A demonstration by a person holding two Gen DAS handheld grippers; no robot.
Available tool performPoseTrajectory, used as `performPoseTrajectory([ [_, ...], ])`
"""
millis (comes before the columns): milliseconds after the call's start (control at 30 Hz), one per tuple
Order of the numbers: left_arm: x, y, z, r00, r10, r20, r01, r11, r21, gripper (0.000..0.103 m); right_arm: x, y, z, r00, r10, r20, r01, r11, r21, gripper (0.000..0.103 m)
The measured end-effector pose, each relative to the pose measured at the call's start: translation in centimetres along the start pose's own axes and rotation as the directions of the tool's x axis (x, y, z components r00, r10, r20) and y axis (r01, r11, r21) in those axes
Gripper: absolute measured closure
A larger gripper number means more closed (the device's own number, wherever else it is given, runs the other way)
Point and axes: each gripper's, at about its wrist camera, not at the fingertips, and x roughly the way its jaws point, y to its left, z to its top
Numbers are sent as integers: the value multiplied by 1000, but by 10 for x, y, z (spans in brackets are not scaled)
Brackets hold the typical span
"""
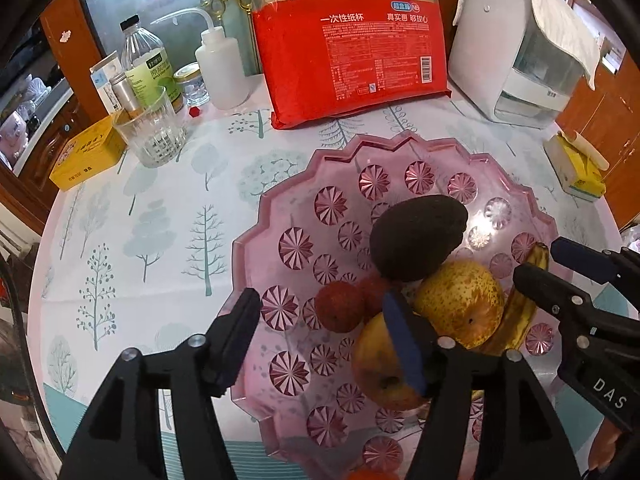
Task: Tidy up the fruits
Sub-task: 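Carry the plum with the left gripper while the right gripper carries the banana into the pink bowl, then open the left gripper releasing the plum while the right gripper releases the banana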
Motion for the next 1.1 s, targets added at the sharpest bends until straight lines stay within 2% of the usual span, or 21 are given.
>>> performPoseTrajectory([
  [133,-4,2,-1,1000,4,6,-4,1000,-15,22,-7,2,-1,999,-18,35,18,1000,-2,53],
  [300,-14,6,0,1000,-11,17,12,999,-35,20,-15,3,-2,998,-13,60,13,1000,6,53],
  [433,-24,4,-2,999,-9,32,10,999,-37,13,-20,4,-4,997,-8,72,7,1000,18,53],
  [1100,-70,-9,-20,998,-33,59,33,999,-9,13,-59,3,-26,994,-9,107,3,998,56,53],
])
